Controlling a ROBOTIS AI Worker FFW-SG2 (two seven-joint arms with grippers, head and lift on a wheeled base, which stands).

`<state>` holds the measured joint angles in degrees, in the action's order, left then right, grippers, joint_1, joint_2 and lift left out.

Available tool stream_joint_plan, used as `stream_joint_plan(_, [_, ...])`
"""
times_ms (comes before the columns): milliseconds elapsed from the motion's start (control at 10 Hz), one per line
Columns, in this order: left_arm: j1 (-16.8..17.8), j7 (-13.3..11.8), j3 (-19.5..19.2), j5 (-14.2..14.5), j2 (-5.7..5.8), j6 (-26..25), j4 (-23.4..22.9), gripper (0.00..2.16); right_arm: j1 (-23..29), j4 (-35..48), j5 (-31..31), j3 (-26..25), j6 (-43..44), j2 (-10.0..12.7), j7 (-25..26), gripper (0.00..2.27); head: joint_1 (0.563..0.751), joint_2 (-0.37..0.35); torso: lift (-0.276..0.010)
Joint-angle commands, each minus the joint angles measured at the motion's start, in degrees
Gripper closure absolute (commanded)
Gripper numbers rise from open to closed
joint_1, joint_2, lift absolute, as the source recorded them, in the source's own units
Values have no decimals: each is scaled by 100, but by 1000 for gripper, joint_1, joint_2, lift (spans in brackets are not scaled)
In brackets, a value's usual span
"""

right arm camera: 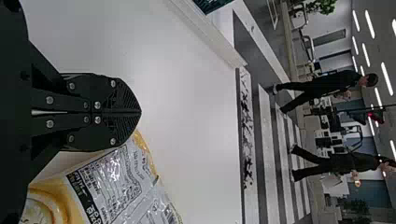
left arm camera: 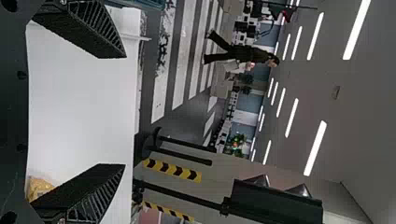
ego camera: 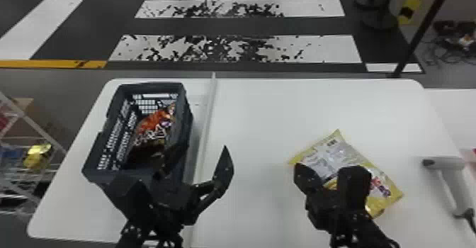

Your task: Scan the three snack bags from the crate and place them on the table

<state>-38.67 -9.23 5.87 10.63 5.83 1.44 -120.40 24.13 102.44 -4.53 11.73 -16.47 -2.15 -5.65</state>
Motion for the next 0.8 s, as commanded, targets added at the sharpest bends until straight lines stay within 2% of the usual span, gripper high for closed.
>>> stream_joint_plan(0, [9,0,1,1,6,0,16,33,-189,-198,110,40,-19,21,99,2067,695,81,-62])
stream_joint_plan(700, [62,-26,80,1,-3,18,122,33,-514,-417,136,-268,-283,21,486,2064,695,15,-62])
